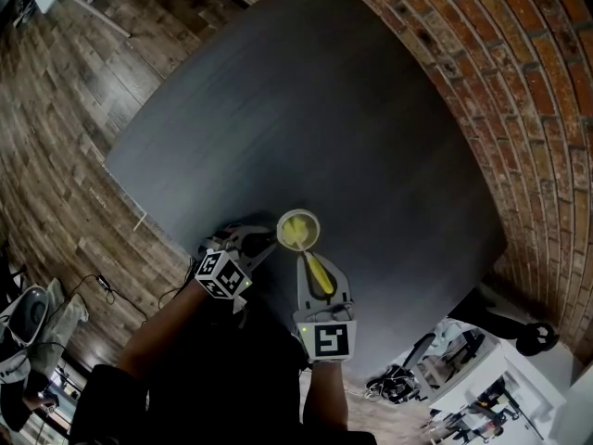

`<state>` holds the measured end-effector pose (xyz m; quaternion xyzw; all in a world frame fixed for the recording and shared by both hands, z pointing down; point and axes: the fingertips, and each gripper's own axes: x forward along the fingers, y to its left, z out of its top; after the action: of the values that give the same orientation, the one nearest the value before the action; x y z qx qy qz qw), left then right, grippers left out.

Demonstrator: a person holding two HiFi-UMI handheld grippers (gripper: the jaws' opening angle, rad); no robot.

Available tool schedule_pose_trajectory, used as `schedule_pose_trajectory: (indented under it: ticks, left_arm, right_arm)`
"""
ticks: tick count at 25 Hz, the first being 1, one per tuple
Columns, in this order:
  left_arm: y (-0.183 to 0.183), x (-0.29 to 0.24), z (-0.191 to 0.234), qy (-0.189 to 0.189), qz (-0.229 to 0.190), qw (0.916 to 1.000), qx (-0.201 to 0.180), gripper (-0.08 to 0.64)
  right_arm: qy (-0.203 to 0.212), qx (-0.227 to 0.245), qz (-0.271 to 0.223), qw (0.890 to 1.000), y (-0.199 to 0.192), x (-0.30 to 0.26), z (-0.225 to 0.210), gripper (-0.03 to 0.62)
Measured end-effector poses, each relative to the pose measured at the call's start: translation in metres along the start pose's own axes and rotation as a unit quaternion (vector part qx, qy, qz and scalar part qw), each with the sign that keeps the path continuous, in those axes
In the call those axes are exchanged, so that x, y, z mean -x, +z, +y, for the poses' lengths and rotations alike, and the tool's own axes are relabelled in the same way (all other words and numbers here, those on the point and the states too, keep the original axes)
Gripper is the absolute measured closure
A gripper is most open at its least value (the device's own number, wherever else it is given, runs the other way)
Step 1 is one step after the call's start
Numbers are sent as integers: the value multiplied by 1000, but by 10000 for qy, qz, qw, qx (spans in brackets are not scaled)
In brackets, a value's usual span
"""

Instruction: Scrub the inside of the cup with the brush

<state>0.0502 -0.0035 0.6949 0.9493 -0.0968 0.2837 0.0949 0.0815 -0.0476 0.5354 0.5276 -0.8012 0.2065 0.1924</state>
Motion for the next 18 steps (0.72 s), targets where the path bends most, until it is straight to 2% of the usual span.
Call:
schedule_pose_trajectory:
  ticks: [3,9,13,18]
  left_arm:
    - [-1,0,-1,-4,8,10000,12,480]
    - [-3,0,-8,-62,37,10000,-30,480]
    - [-4,-1,-9,-70,31,10000,5,480]
    - [-2,-1,-9,-69,9,10000,12,480]
  right_arm:
    - [203,325,228,9990,-4,3,7,545]
    - [393,922,1104,9888,-19,11,14,545]
    - [247,1085,1463,9830,-27,16,11,545]
    - [-200,1464,1683,9746,-29,22,-2,545]
